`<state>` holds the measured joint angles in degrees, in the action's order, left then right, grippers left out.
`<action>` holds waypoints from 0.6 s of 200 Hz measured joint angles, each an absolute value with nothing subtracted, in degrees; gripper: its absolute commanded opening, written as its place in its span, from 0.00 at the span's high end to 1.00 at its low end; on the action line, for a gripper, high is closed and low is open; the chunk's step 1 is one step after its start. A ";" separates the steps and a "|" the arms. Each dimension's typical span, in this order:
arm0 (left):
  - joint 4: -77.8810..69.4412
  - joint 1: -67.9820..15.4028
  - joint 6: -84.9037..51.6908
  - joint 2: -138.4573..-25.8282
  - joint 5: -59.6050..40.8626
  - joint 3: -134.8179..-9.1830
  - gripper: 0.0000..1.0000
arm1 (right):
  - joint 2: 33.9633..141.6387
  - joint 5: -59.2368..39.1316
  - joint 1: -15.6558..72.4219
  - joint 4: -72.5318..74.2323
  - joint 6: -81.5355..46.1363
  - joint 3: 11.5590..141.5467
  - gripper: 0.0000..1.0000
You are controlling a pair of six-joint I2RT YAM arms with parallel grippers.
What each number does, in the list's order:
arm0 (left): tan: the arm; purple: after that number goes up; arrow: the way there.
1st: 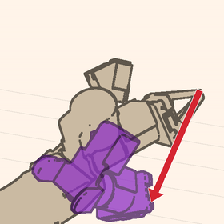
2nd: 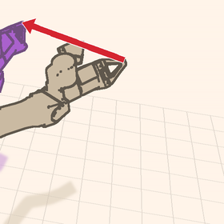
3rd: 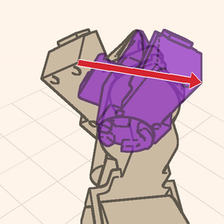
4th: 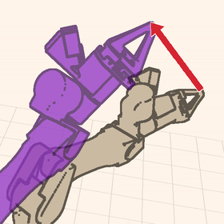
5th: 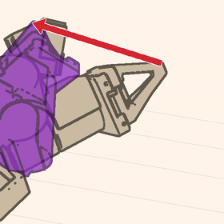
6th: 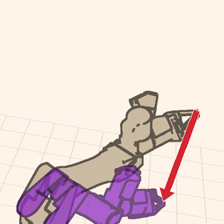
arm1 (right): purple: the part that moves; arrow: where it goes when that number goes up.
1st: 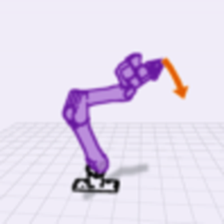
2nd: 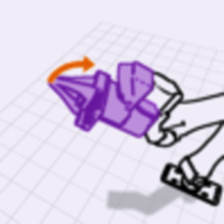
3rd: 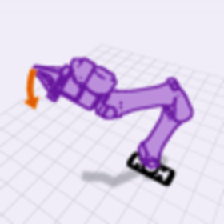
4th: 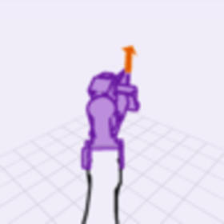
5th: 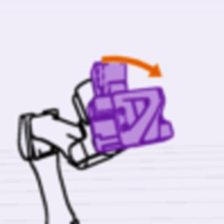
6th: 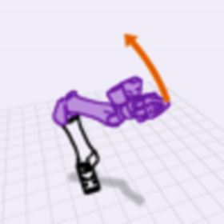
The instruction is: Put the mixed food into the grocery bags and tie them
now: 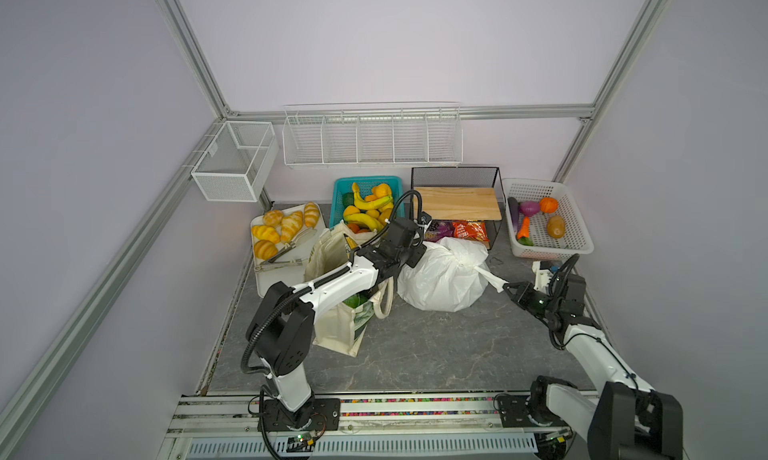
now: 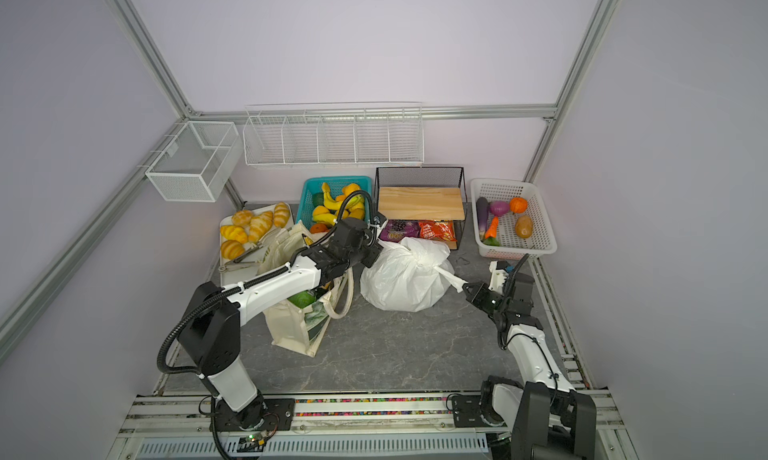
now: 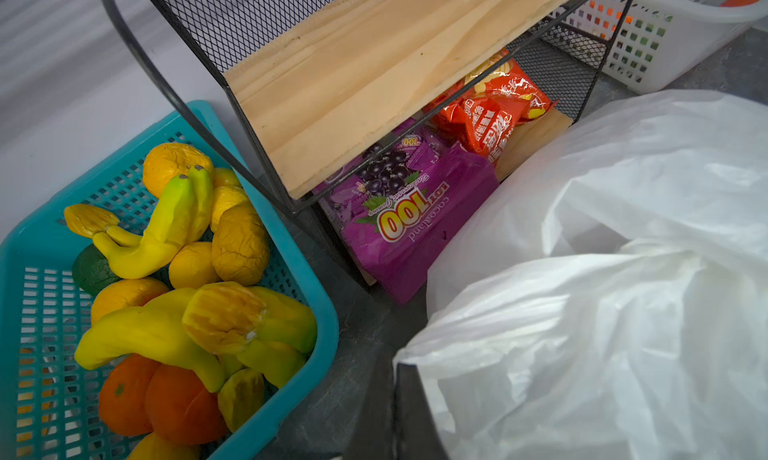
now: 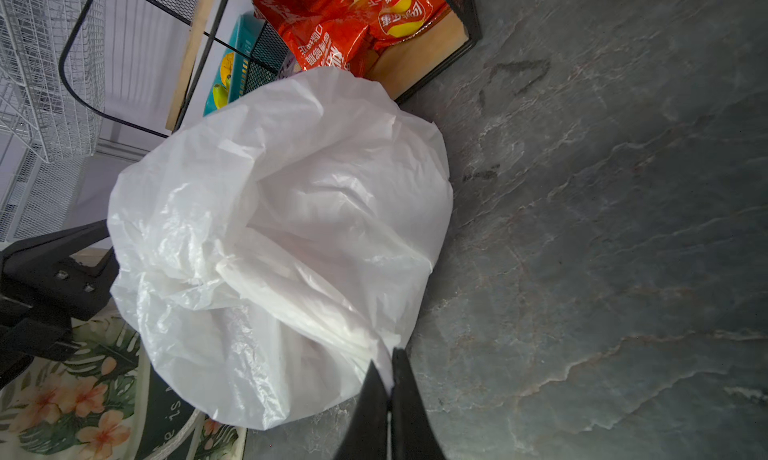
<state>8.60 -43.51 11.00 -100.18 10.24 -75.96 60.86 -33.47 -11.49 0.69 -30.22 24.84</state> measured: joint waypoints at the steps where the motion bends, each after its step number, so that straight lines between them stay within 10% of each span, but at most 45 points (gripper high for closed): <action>1: 8.60 -43.51 11.00 -100.18 10.26 -75.96 1.00 | 60.86 -33.45 -11.44 0.71 -30.22 24.86 0.94; 24: 8.51 -43.40 10.94 -100.12 11.11 -75.96 1.00 | 60.27 -32.12 -9.43 0.56 -30.09 25.54 0.91; 71: 7.29 -42.70 8.23 -94.83 10.17 -74.65 0.38 | 54.68 -27.70 -5.13 -5.10 -26.22 28.93 0.44; 120: 0.51 -45.87 8.19 -84.62 5.37 -71.70 0.18 | 46.02 -21.12 -3.64 -12.45 -22.31 37.26 0.03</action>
<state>0.51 -45.87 8.19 -84.62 5.37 -71.70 46.02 -21.12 -3.64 -12.45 -22.31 37.26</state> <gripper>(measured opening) 0.779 0.903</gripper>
